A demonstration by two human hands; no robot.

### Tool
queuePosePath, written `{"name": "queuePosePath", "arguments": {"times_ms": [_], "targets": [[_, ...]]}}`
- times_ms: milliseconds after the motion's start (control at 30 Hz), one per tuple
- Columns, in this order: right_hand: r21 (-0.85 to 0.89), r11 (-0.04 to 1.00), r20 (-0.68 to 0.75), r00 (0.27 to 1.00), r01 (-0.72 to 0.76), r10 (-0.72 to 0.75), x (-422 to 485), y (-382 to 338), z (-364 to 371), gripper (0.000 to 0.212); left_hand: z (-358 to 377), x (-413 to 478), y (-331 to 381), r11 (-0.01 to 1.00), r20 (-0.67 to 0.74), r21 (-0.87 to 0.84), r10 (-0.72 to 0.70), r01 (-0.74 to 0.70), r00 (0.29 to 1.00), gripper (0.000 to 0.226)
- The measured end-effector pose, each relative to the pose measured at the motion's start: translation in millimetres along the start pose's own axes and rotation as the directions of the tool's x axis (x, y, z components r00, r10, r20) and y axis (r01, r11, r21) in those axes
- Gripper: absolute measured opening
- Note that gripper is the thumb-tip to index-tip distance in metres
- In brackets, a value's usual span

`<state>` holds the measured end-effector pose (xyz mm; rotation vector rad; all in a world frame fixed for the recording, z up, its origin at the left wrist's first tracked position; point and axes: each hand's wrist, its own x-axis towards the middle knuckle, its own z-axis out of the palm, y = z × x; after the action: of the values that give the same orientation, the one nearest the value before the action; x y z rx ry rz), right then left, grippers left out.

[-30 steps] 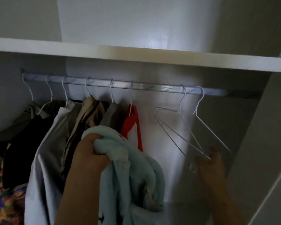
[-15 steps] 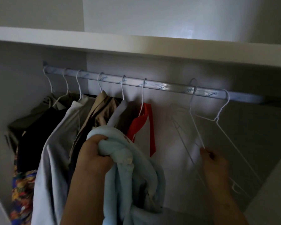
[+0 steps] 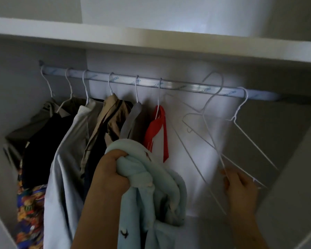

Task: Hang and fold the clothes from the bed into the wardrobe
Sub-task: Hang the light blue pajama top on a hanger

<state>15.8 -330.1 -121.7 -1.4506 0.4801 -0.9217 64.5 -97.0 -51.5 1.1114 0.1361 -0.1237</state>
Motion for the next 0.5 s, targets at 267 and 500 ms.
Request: {"name": "queuePosePath", "arguments": {"times_ms": [267,500], "targets": [[-0.057,0.998,-0.072,0.997,0.033,-0.037,-70,18,-14,0.035,-49,-19,8,0.968,0.08,-0.164,-0.18,0.191,0.98,0.026],[-0.032,0.997,-0.281,0.957,0.063,-0.07,-122,18,-69,0.044,-36,-47,-15,0.955,0.309,-0.039,-0.267,0.293,0.913,0.047]]}}
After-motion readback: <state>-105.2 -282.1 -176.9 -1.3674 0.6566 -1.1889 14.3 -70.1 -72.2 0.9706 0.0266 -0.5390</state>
